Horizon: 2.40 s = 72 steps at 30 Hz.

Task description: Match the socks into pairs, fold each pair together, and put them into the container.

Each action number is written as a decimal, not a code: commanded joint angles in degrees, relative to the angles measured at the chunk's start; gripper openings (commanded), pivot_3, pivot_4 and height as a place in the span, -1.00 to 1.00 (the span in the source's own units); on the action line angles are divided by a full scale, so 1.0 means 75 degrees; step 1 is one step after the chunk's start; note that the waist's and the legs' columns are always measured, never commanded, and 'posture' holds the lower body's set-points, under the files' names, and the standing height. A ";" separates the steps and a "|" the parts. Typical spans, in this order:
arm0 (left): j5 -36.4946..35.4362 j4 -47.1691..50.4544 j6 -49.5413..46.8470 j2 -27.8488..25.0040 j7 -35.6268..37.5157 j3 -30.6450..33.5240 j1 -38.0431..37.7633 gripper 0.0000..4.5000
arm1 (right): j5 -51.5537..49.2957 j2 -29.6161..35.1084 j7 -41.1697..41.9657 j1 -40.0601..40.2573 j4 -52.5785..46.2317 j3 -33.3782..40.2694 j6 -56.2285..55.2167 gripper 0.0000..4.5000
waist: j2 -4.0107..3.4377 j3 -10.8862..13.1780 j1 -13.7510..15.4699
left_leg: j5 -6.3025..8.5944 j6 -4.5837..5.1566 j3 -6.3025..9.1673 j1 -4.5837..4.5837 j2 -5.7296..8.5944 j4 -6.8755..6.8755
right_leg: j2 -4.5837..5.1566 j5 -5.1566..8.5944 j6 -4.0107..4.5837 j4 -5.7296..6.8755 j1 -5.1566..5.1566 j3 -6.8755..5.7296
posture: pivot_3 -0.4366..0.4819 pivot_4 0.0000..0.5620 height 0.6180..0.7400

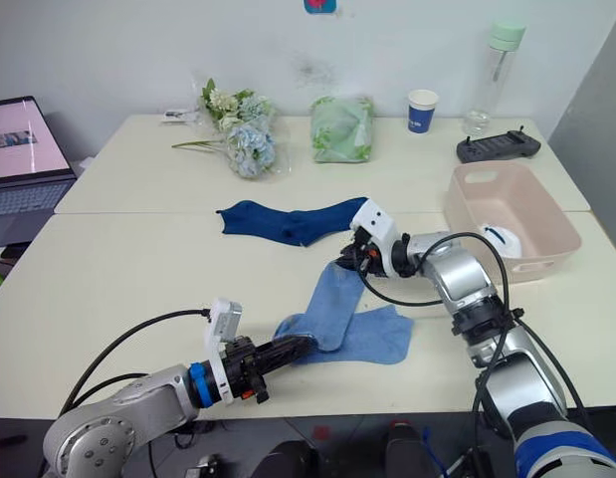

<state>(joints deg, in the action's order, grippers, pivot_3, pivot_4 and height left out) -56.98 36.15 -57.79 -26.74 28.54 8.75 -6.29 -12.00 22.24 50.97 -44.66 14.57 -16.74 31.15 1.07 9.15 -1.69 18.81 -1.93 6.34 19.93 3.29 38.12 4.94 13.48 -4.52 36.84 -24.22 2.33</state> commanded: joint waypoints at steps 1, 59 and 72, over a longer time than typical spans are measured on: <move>-0.0270 0.0336 0.0094 -0.0687 0.0517 0.0336 -0.0045 -0.16 | -0.0196 0.0050 -0.0215 0.0198 -0.0710 0.0600 -0.0092 0.19 | 0.0000 0.0000 0.0000 | 0.0000 0.0000 0.0000 0.0000 0.0000 0.0000 | 0.0000 0.0000 0.0000 0.0001 0.0001 0.0000 | -0.05 -0.47 1.00; 0.5874 -1.0396 0.5530 0.1419 0.2703 -0.1375 0.7191 -1.00 | -0.0320 0.0909 0.0595 0.2625 -0.4018 -0.1103 0.0305 0.20 | 0.0013 0.0010 -0.0007 | 0.0000 0.0000 0.0093 0.0113 0.0032 0.0100 | 0.0001 -0.0009 -0.0014 0.0009 -0.0027 -0.0083 | -0.05 -0.47 1.00; 0.5866 -1.0321 0.5438 0.1407 0.2711 -0.1322 0.7194 -1.00 | 0.0303 0.0779 0.0465 0.2491 -0.3433 -0.1077 -0.0481 -0.81 | 0.0013 0.0010 -0.0005 | 0.0000 -0.0001 0.0099 0.0115 0.0034 0.0104 | 0.0004 -0.0009 -0.0014 0.0010 -0.0026 -0.0091 | -0.05 -0.47 1.00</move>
<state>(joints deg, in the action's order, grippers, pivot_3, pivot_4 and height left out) -12.94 -43.25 -17.17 -15.97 48.33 -1.86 47.36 -10.06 28.05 54.64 -25.29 -10.63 -26.00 29.47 1.17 9.22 -1.73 18.81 -1.93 7.08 20.79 3.55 38.90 4.97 13.41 -4.62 36.91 -24.41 1.65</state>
